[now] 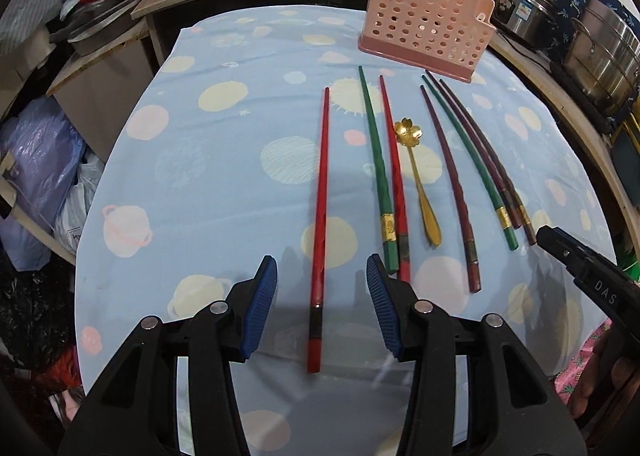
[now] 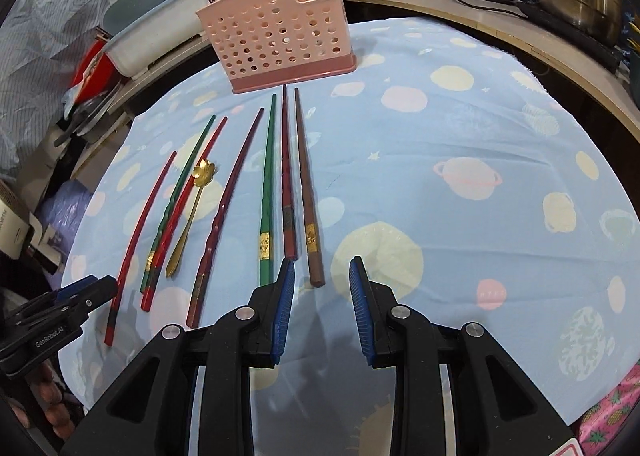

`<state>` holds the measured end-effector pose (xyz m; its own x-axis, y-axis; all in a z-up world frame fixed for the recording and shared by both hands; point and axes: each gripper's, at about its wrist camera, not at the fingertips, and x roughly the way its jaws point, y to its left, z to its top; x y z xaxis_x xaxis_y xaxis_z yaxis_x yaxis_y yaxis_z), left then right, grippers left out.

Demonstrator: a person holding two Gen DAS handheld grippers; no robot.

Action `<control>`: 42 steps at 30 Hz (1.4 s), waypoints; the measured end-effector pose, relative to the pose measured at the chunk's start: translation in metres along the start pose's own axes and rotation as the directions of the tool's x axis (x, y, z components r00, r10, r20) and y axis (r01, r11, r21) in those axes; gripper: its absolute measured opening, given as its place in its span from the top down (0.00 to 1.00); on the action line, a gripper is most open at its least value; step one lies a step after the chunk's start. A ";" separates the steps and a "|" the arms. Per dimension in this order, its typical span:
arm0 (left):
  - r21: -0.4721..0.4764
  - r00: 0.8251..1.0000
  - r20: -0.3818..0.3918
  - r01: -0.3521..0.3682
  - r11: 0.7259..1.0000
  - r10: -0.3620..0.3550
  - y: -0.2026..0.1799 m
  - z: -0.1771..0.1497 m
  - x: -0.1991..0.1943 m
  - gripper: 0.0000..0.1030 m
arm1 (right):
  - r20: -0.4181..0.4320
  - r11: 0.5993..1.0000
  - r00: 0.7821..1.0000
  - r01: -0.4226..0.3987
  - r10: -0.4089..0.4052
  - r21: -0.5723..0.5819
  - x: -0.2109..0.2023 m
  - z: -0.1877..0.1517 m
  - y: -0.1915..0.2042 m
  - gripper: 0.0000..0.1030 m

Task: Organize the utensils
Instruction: 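Move both tools back down to the utensils on the table, then grasp a red chopstick with the left tool while the right tool grasps a brown chopstick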

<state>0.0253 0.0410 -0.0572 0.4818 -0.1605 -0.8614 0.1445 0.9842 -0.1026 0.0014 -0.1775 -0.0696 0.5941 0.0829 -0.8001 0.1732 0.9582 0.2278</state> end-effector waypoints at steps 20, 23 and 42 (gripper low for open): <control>-0.021 0.998 -0.049 0.047 0.999 -0.048 0.010 -0.023 0.000 0.93 | -0.012 1.000 1.000 -0.009 0.009 -0.002 0.004 -0.003 0.001 0.73; -0.014 0.997 -0.046 0.054 0.998 -0.055 0.009 -0.023 0.001 0.93 | -0.009 1.000 1.000 -0.010 0.010 -0.003 0.005 -0.003 0.002 0.73; -0.014 0.998 -0.034 0.054 0.998 -0.054 0.005 0.007 0.022 0.93 | -0.017 1.000 1.000 -0.009 0.009 -0.006 0.024 0.014 0.000 0.85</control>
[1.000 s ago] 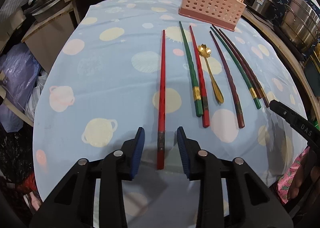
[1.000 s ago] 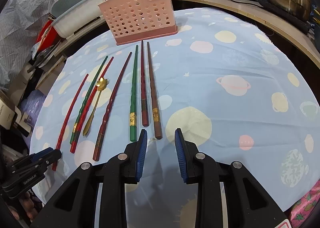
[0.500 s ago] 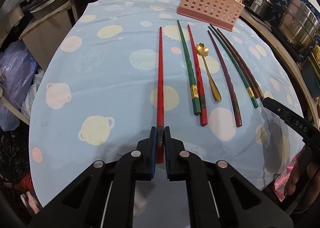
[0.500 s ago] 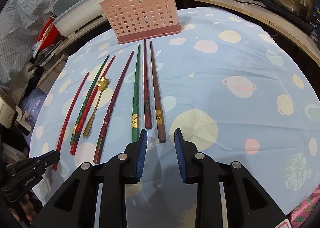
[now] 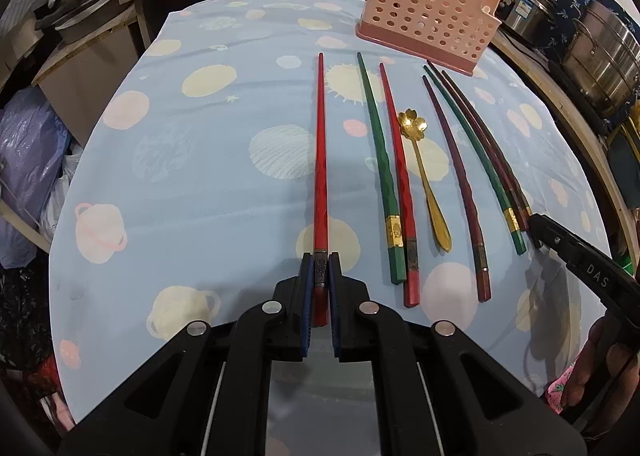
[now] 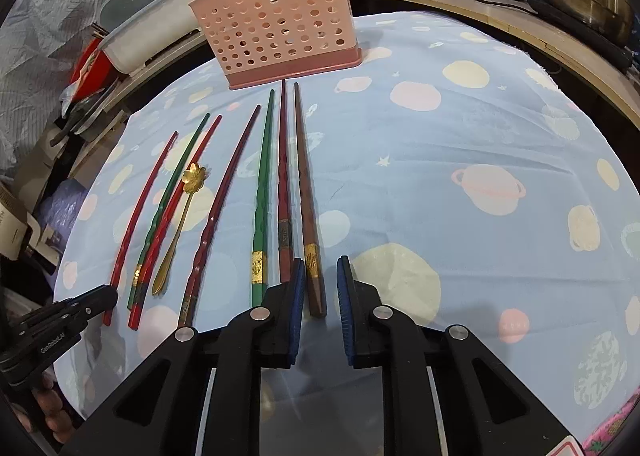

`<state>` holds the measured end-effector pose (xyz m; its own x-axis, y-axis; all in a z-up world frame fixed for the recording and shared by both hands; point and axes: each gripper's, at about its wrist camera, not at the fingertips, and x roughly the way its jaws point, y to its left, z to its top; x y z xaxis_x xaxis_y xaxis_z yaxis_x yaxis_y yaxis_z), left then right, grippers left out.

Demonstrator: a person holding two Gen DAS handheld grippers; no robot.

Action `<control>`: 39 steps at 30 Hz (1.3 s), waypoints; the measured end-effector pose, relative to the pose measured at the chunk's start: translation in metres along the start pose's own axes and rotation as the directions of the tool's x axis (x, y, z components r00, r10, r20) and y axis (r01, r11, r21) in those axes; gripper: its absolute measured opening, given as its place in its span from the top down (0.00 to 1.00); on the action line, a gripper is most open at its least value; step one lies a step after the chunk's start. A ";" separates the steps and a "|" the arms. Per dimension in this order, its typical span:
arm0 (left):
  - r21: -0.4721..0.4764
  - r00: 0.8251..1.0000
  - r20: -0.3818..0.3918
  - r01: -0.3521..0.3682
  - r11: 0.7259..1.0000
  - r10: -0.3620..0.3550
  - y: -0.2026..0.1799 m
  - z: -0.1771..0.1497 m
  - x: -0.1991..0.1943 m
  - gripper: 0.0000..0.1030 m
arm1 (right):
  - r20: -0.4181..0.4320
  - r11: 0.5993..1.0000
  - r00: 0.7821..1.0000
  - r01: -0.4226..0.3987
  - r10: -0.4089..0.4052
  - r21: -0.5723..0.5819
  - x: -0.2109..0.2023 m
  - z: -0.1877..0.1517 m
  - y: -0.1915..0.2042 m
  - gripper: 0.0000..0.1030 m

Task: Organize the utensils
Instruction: 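Grasp a red chopstick with the left tool while the right tool grasps a brown chopstick, then lift both chopsticks with both tools and carry them over the pink holder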

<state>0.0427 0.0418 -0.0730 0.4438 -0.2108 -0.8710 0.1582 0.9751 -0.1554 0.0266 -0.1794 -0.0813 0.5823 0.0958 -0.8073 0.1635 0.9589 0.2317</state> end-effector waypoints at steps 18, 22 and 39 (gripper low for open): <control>-0.010 1.000 0.016 0.016 1.000 -0.016 -0.002 0.002 -0.014 0.93 | 0.036 1.000 0.999 -0.016 0.016 0.005 -0.018 -0.001 -0.004 0.93; -0.010 0.998 0.055 0.030 1.000 -0.029 -0.004 0.004 -0.033 0.93 | 0.076 0.999 0.997 -0.032 0.031 0.011 -0.037 0.001 -0.005 0.93; 0.017 0.951 0.302 0.064 0.998 -0.066 -0.016 0.059 -0.123 0.93 | 0.283 0.996 0.956 -0.088 0.084 0.003 -0.116 0.044 0.006 0.93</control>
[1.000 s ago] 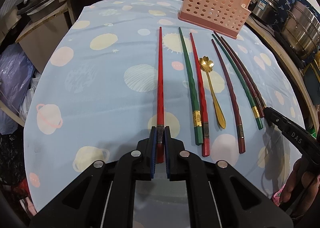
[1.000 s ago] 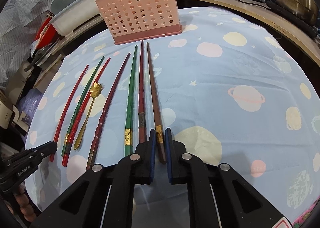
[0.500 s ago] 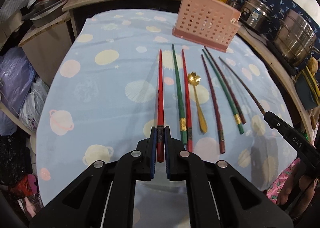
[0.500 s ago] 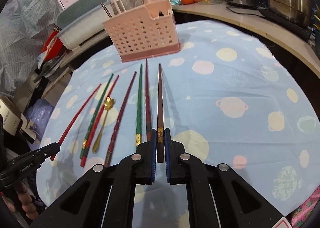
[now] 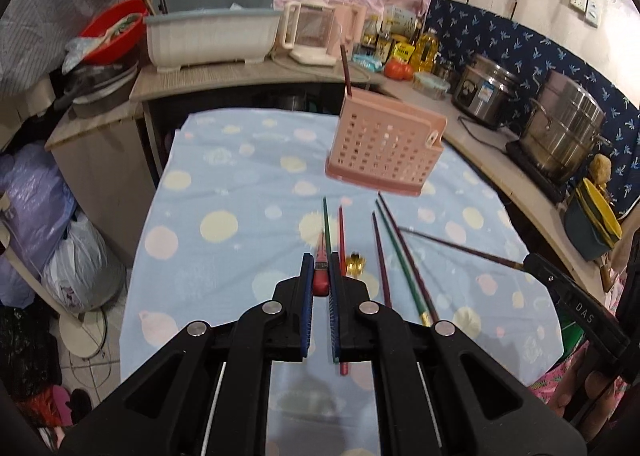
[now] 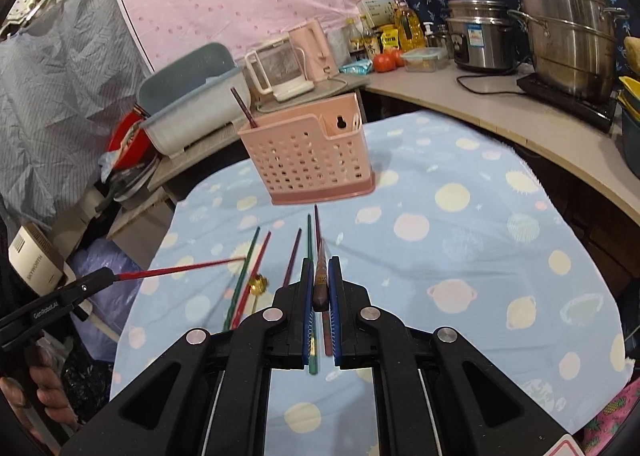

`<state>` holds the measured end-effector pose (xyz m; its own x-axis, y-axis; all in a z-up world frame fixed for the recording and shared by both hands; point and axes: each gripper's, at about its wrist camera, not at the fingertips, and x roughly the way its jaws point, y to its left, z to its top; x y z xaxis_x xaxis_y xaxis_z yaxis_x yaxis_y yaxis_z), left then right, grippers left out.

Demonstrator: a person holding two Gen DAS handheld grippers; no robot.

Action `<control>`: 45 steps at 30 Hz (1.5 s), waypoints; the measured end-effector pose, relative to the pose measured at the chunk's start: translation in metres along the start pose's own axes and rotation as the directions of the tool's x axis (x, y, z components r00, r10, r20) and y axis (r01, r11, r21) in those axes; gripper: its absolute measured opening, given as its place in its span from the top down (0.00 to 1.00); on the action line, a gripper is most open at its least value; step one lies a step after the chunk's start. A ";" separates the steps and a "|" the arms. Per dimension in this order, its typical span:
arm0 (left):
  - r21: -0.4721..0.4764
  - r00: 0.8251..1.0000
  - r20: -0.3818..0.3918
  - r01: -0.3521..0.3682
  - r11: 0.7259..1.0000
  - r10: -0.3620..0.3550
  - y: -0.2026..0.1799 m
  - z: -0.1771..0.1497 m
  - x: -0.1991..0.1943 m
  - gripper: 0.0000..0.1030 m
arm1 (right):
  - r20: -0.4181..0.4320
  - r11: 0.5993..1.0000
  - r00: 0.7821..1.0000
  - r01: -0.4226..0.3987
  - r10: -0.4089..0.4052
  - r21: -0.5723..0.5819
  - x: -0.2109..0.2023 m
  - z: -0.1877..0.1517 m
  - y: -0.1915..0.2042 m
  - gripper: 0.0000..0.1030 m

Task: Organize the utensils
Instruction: 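Lift both chopsticks with both tools and carry them over the pink holder, then open both tools to drop the chopsticks into the pink holder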

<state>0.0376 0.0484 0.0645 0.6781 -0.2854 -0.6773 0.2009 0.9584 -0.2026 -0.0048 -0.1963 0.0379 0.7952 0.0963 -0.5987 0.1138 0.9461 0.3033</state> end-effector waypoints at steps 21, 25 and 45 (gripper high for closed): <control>0.052 0.981 0.194 -0.007 0.999 -0.004 -0.025 0.100 -0.013 0.93 | 0.165 1.000 0.986 -0.017 0.014 0.012 -0.014 0.085 -0.003 0.93; 0.069 0.971 0.236 0.006 0.998 -0.022 -0.035 0.126 -0.017 0.93 | 0.202 1.000 0.979 -0.021 0.019 0.010 -0.013 0.110 -0.001 0.93; 0.138 0.918 0.385 0.050 0.989 -0.100 -0.093 0.253 0.014 0.93 | 0.407 1.000 0.913 -0.029 0.022 0.011 0.022 0.252 0.024 0.93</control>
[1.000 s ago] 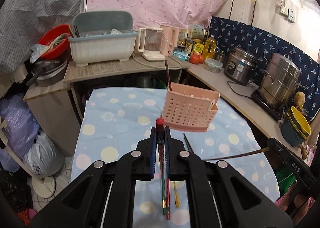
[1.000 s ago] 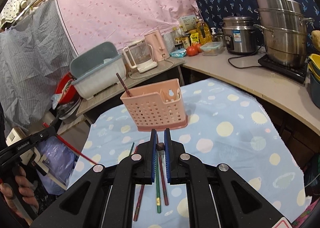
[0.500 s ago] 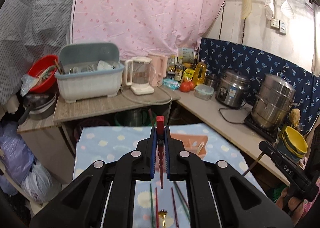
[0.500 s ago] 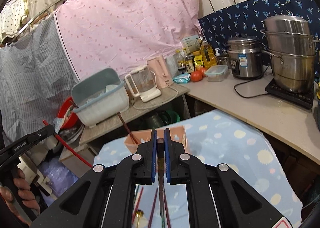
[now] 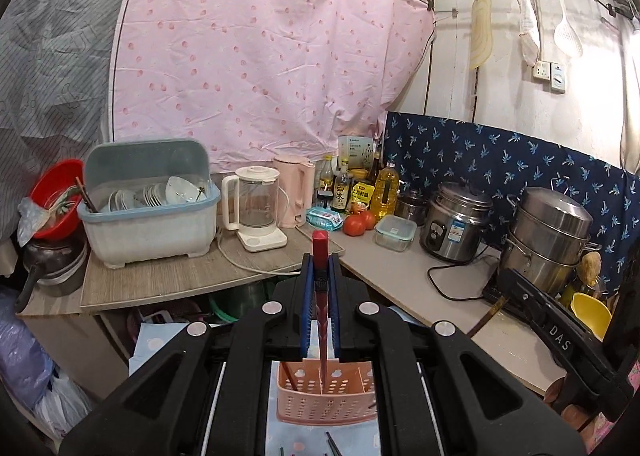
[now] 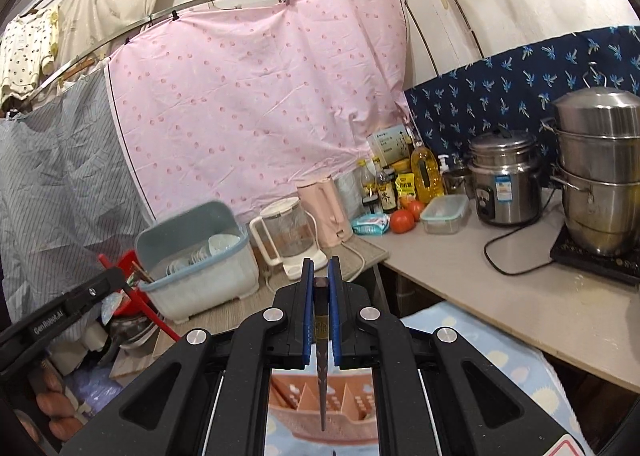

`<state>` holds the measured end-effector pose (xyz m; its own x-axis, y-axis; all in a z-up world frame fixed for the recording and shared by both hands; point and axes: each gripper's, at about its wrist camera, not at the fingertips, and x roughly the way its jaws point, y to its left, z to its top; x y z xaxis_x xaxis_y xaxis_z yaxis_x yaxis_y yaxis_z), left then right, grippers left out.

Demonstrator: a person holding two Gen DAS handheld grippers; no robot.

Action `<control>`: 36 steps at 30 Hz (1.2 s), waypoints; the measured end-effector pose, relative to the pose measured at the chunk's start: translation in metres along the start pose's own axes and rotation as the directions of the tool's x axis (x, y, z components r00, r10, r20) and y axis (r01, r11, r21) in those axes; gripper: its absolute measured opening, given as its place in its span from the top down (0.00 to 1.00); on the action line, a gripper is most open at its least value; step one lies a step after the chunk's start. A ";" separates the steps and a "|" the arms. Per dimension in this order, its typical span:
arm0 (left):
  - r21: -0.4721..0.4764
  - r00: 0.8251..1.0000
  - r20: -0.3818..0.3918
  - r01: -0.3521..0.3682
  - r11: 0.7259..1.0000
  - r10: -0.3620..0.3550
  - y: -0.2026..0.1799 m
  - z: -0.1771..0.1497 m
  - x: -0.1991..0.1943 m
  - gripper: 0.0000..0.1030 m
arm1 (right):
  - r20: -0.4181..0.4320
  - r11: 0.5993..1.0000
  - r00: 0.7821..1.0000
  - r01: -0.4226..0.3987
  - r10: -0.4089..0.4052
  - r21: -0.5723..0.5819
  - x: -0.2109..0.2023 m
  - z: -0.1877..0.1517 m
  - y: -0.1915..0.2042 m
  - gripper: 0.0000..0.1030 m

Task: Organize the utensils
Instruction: 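Open both tools to drop the chopsticks into the pink holder, then move both tools back down to the remaining utensils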

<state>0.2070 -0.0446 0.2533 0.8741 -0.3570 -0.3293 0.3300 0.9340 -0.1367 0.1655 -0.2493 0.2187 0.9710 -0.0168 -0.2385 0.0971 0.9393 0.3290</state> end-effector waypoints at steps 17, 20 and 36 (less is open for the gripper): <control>-0.046 0.981 -0.193 0.010 0.999 -0.019 0.007 -0.056 0.097 0.93 | -0.183 0.998 0.983 0.012 -0.002 0.054 0.091 -0.061 -0.023 0.93; -0.051 0.977 -0.212 0.012 0.999 -0.022 0.009 -0.065 0.101 0.92 | -0.211 0.998 0.977 0.018 -0.005 0.057 0.093 -0.071 -0.026 0.90; -0.082 0.972 -0.237 -0.014 0.997 -0.005 0.020 -0.093 0.048 0.61 | -0.220 0.997 0.975 0.035 -0.020 0.064 0.020 -0.107 -0.027 0.70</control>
<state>0.2223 -0.0441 0.1474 0.7631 -0.3544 -0.5405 0.2870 0.9351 -0.2080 0.1590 -0.2387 0.1068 0.8970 0.0405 -0.4402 0.1444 0.9144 0.3782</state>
